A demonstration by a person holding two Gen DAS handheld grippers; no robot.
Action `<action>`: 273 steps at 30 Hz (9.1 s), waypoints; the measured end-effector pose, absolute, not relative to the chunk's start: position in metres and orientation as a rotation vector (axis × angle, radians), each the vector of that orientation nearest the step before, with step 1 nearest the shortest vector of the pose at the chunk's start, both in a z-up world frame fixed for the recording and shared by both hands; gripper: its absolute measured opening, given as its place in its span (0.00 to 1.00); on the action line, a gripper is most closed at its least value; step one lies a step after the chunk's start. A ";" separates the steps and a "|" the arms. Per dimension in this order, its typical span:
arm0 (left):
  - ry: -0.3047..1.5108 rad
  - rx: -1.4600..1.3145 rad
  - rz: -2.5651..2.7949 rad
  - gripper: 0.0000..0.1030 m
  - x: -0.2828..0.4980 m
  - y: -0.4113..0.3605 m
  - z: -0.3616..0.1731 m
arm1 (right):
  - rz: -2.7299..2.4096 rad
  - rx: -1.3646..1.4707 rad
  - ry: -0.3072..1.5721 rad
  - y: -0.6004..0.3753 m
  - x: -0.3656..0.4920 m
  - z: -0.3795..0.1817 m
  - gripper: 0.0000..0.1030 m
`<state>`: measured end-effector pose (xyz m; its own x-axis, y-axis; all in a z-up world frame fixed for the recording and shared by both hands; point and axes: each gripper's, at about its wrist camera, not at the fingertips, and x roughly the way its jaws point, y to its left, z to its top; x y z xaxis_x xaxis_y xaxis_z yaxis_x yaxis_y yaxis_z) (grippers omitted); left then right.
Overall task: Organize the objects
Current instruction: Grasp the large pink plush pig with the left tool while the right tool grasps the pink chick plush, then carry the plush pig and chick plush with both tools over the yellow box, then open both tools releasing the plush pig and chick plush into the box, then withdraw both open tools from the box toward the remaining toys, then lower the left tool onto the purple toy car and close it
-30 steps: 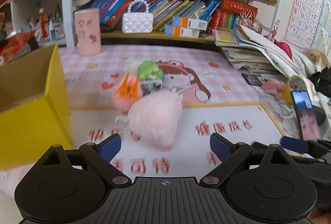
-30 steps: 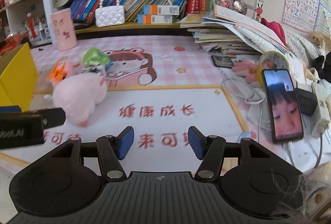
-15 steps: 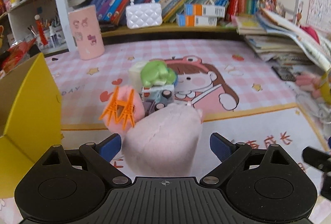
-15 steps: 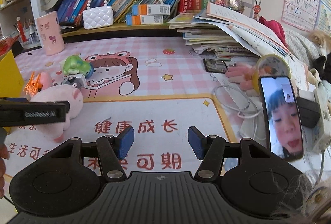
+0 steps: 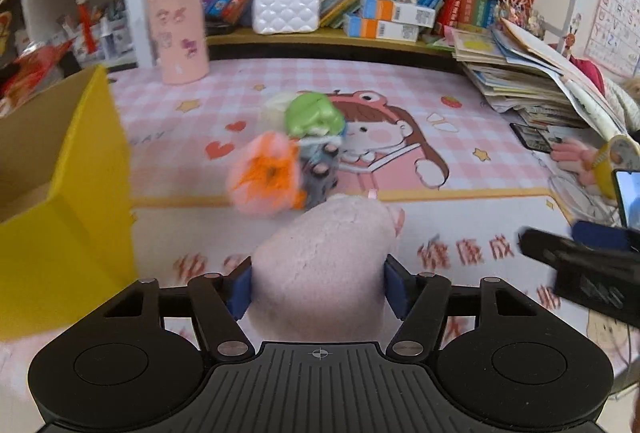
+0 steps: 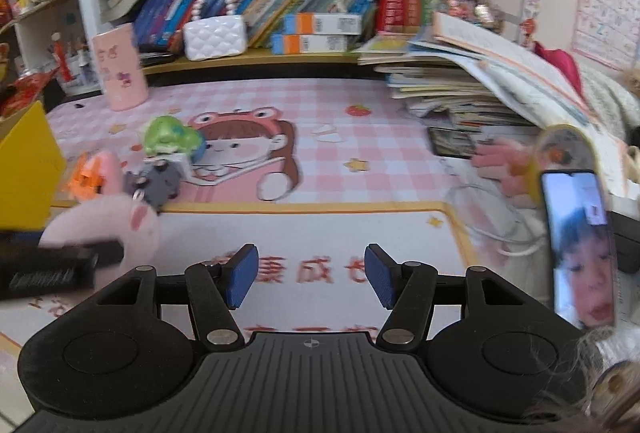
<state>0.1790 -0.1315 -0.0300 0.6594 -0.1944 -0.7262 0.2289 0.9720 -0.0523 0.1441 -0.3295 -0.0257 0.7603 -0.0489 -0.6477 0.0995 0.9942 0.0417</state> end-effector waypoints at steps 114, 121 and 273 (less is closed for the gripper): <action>0.516 -0.216 -0.041 0.62 0.031 0.149 0.036 | 0.319 -0.106 0.635 -0.026 0.054 0.028 0.45; 0.452 -0.217 0.006 0.62 0.081 0.158 0.054 | 0.358 -0.125 0.511 -0.017 0.105 0.059 0.45; 0.714 0.024 -0.190 0.76 0.206 -0.129 -0.027 | -0.033 0.103 0.694 -0.310 0.181 -0.019 0.59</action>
<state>0.2055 -0.1287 -0.0273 0.7393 -0.1650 -0.6529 0.1814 0.9825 -0.0429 0.1809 -0.3101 -0.0193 0.7682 0.0039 -0.6402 0.0649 0.9944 0.0839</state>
